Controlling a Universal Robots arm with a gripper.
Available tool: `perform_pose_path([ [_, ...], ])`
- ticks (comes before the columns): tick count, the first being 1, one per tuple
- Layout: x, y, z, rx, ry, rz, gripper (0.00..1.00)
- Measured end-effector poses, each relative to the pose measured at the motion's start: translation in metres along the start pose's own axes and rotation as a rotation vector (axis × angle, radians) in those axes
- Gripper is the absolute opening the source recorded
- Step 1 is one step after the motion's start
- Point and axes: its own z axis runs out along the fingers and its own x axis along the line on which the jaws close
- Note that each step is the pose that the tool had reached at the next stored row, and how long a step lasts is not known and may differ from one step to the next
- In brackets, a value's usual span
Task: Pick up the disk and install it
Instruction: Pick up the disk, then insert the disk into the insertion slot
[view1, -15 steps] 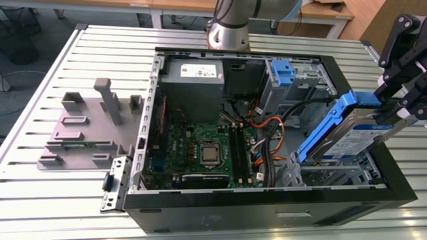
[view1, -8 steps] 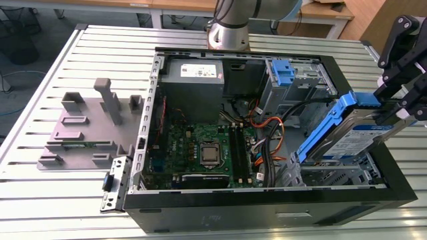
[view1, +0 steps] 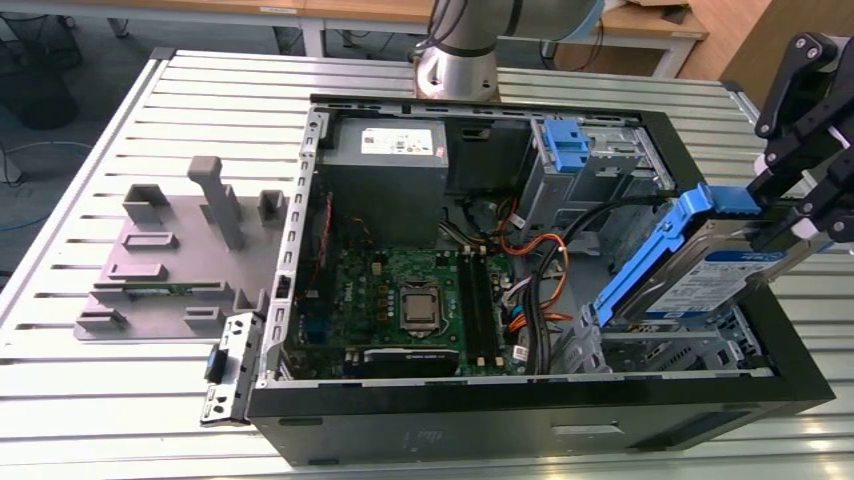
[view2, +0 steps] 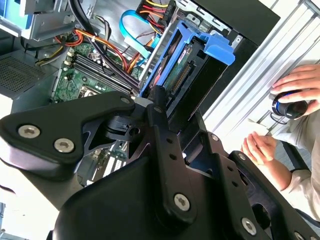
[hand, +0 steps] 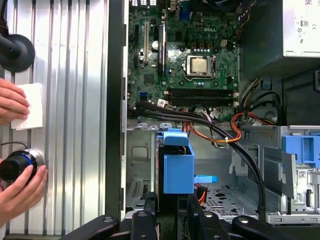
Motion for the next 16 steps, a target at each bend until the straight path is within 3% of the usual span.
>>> perform_pose_path([
  [11, -0.0012, -0.0001, 0.0014, 0.0001, -0.0001, 0.003, 0.35],
  [16, -0.0009, -0.0003, 0.0068, 0.0001, 0.0, 0.003, 0.35],
])
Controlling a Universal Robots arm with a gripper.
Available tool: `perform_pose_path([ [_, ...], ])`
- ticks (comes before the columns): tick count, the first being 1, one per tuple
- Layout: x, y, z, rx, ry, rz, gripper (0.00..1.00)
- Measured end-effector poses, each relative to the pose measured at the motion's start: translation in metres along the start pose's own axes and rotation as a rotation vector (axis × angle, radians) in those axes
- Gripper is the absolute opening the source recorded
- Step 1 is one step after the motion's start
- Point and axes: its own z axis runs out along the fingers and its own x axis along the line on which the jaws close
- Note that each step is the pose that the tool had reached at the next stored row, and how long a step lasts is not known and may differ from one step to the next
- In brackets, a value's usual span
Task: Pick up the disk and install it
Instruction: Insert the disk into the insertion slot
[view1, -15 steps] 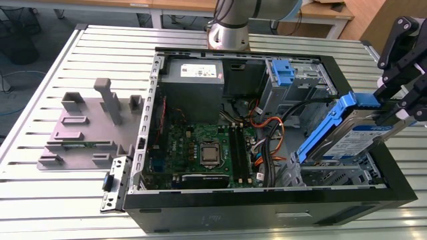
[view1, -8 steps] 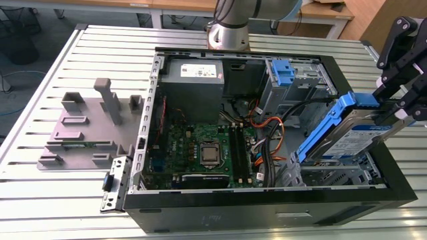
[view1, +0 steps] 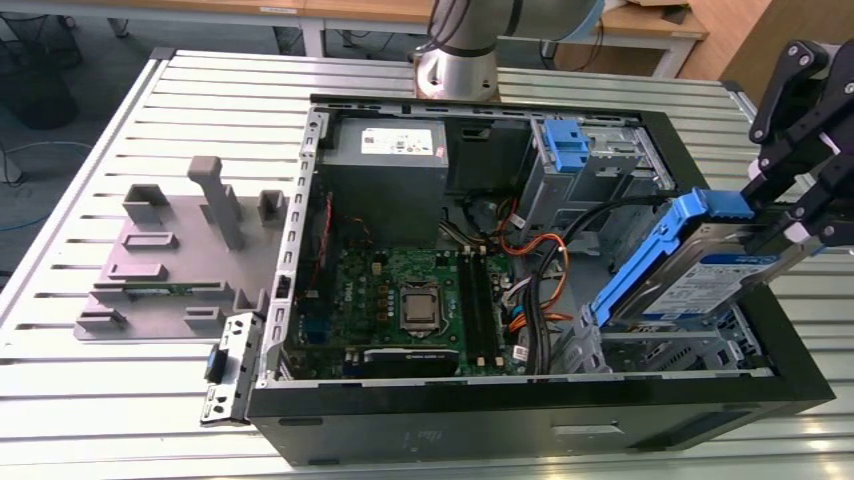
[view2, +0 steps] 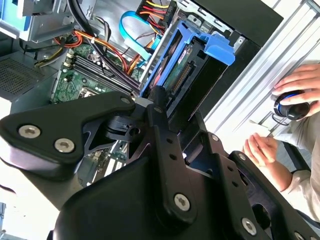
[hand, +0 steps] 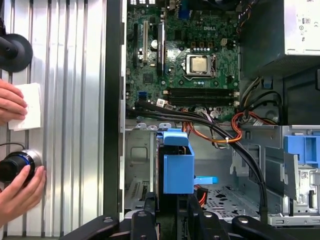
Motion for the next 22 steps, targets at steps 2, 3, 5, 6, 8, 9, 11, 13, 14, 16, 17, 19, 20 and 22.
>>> perform_pose_path([
  [2, 0.0001, -0.0001, 0.0022, 0.0, 0.0, 0.0, 0.35],
  [3, 0.0001, -0.0001, 0.0036, 0.0, 0.0, 0.0, 0.35],
  [5, 0.0003, -0.0003, 0.0071, 0.0, 0.0001, 0.0, 0.35],
  [6, 0.0004, -0.0003, 0.0089, 0.0, 0.0, 0.0, 0.35],
  [8, 0.0004, -0.0005, 0.0121, 0.0, 0.0, 0.0, 0.35],
  [9, 0.0005, -0.0005, 0.013, 0.0, 0.0, 0.0, 0.35],
  [11, 0.0005, -0.0005, 0.0131, 0.0, 0.0002, 0.0, 0.35],
  [13, 0.0006, -0.0005, 0.0143, 0.0, -0.0001, 0.0, 0.35],
  [14, 0.0007, -0.0006, 0.0159, 0.0, -0.0002, 0.0, 0.35],
  [16, 0.0008, -0.0007, 0.0194, 0.0001, 0.0001, 0.0, 0.35],
  [17, 0.0009, -0.0008, 0.0214, 0.0001, 0.0, 0.0, 0.35],
  [19, 0.0011, -0.001, 0.0251, 0.0001, -0.0002, 0.0, 0.35],
  [20, 0.0012, -0.001, 0.0268, 0.0001, -0.0001, 0.0, 0.35],
  [22, 0.0015, -0.0011, 0.0304, 0.0001, -0.0001, 0.0, 0.35],
])
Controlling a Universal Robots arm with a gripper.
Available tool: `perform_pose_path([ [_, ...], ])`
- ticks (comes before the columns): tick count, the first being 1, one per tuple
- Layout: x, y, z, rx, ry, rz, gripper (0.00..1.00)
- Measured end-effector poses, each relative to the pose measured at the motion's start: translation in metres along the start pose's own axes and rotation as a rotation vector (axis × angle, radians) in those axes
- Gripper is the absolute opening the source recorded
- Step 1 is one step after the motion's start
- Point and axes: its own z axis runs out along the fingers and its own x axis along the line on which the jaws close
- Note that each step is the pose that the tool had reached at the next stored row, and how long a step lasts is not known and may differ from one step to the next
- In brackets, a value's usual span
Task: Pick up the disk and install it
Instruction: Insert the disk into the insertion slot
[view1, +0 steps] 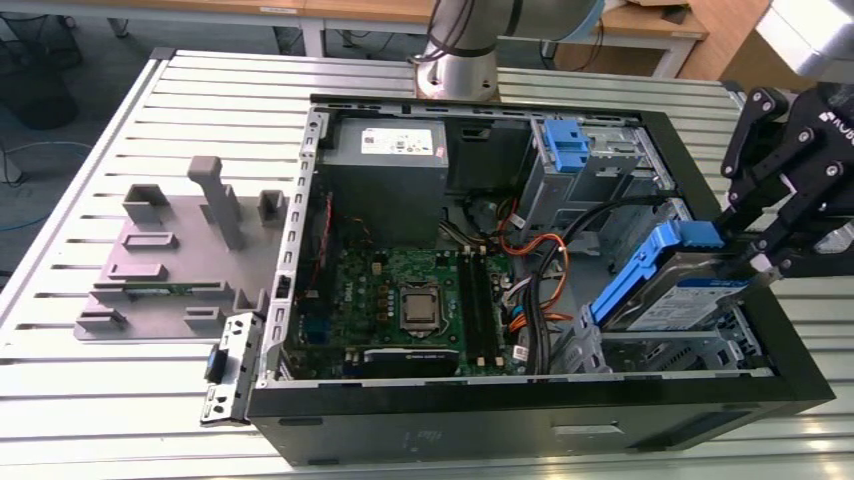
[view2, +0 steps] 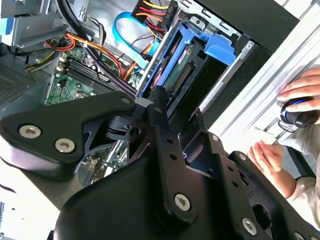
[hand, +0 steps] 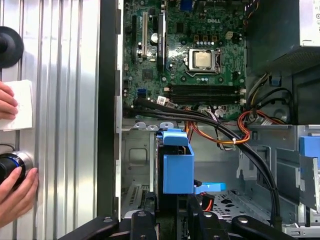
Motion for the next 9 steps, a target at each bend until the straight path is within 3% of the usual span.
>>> perform_pose_path([
  [9, 0.0004, -0.0002, 0.005, 0.0, -0.0003, 0.0, 0.35],
])
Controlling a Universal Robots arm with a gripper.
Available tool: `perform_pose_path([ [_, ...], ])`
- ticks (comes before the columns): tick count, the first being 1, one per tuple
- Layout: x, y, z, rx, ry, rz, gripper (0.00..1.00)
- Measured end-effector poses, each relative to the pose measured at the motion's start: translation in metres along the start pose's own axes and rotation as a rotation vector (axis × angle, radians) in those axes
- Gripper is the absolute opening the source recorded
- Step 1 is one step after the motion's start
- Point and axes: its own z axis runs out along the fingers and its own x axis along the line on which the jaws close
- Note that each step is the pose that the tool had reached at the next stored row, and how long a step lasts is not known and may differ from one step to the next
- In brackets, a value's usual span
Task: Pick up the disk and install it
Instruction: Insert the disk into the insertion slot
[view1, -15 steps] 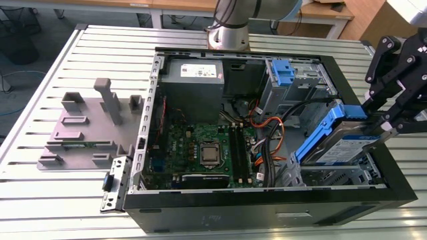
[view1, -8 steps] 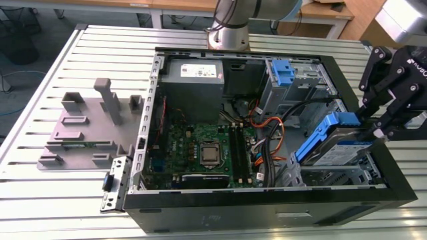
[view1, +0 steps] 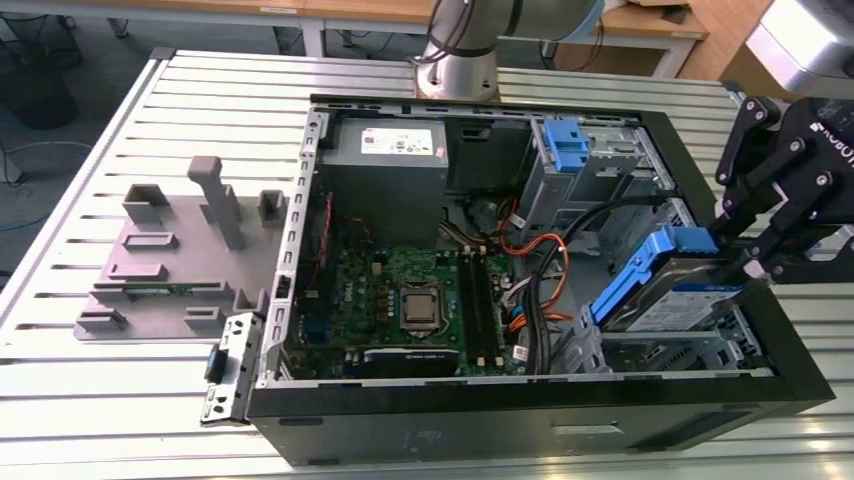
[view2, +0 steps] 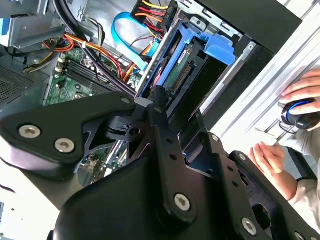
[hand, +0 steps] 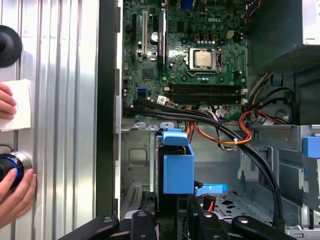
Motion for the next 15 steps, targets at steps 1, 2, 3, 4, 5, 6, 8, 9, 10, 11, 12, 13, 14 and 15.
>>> perform_pose_path([
  [1, 0.0002, -0.0001, 0.0019, 0.0001, 0.0001, 0.0, 0.35],
  [2, 0.0002, -0.0001, 0.0036, 0.0001, 0.0003, 0.0, 0.35],
  [3, 0.0003, -0.0002, 0.0054, 0.0001, 0.0004, 0.0, 0.35],
  [4, 0.0005, -0.0003, 0.0072, 0.0001, 0.0003, 0.0, 0.35],
  [5, 0.0006, -0.0003, 0.0089, 0.0001, 0.0005, 0.0, 0.35],
  [6, 0.0008, -0.0004, 0.0106, 0.0001, 0.0005, 0.0, 0.35],
  [8, 0.0012, -0.0005, 0.0144, 0.0001, 0.0004, 0.0, 0.35],
  [9, 0.0014, -0.0006, 0.0162, 0.0001, 0.0004, 0.0, 0.35],
  [10, 0.0016, -0.0007, 0.0179, 0.0001, 0.0005, 0.0, 0.35],
  [11, 0.0018, -0.0007, 0.0198, 0.0001, 0.0004, 0.0, 0.35],
  [12, 0.0019, -0.0008, 0.0216, 0.0001, 0.0004, 0.0, 0.35],
  [13, 0.0021, -0.0009, 0.0235, 0.0001, 0.0004, 0.0, 0.35],
  [14, 0.0023, -0.0009, 0.0253, 0.0001, 0.0003, 0.0, 0.35],
  [15, 0.0026, -0.001, 0.027, 0.0001, 0.0005, 0.0, 0.35],
])
